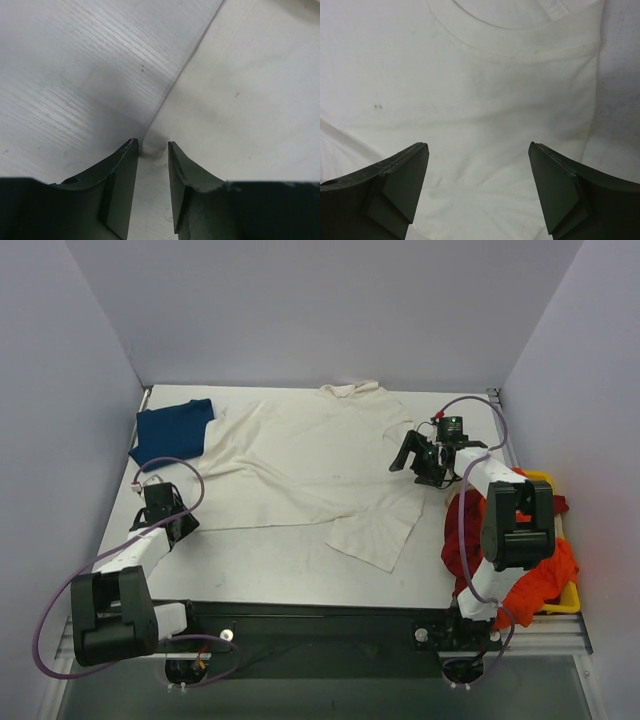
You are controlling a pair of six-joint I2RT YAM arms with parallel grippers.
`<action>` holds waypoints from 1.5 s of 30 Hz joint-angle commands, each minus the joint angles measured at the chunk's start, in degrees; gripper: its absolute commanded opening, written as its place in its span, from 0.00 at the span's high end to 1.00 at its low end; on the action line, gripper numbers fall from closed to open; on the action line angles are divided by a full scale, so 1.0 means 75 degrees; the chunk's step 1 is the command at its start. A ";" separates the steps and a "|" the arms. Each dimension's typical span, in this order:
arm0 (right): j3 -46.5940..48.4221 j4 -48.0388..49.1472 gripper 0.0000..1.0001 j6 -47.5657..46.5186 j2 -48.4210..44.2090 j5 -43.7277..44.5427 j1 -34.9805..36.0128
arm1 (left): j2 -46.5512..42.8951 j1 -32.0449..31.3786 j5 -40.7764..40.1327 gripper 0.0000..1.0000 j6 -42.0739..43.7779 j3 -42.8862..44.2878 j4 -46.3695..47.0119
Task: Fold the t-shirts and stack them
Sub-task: Flatten out the tshirt, then grap the side of the flattened tshirt closest away from the robot with both arms
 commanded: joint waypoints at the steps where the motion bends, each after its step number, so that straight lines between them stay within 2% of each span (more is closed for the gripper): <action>1: -0.0065 -0.0038 0.16 0.0006 -0.0399 -0.0093 0.0029 | 0.0028 0.0022 0.0112 0.59 0.0036 0.0141 0.0057; 4: -0.0076 -0.0038 0.16 0.0006 -0.0411 -0.0093 0.0029 | 0.0121 0.0034 0.0264 0.66 0.0036 0.0141 0.0139; 6: -0.0088 -0.0038 0.16 0.0006 -0.0446 -0.0082 0.0018 | 0.0168 0.0034 0.0369 0.76 0.0024 0.0153 0.0174; 14: -0.0205 -0.0074 0.18 -0.0215 -0.0738 -0.0047 0.0240 | 0.0204 0.0034 0.0580 1.00 0.0095 0.0118 0.0291; 20: -0.0509 -0.0190 0.18 -0.0263 -0.1358 0.0281 0.1117 | -0.0416 0.0034 0.0604 1.00 0.0153 -0.0163 0.0572; 25: -0.1270 -0.0460 0.19 -0.0029 -0.2155 0.1241 0.1798 | -0.1038 0.0022 0.0615 1.00 0.0200 -0.0479 0.0830; 28: -0.1703 -0.0893 0.20 0.0229 -0.2962 0.1990 0.2243 | -0.1237 0.0011 0.0744 1.00 0.0154 -0.0655 0.1006; 34: -0.2325 -0.2112 0.22 0.0743 -0.3808 0.3197 0.3415 | -0.1215 -0.0001 0.0756 1.00 0.0130 -0.0632 0.0960; 40: -0.3392 -0.2394 0.32 0.1131 -0.4371 0.3457 0.3930 | -0.1355 -0.0001 0.0744 1.00 0.0153 -0.0667 0.0877; 45: -0.3720 -0.2487 0.40 0.1646 -0.4114 0.3539 0.4423 | -0.1215 0.0022 0.0709 1.00 0.0176 -0.0574 0.0854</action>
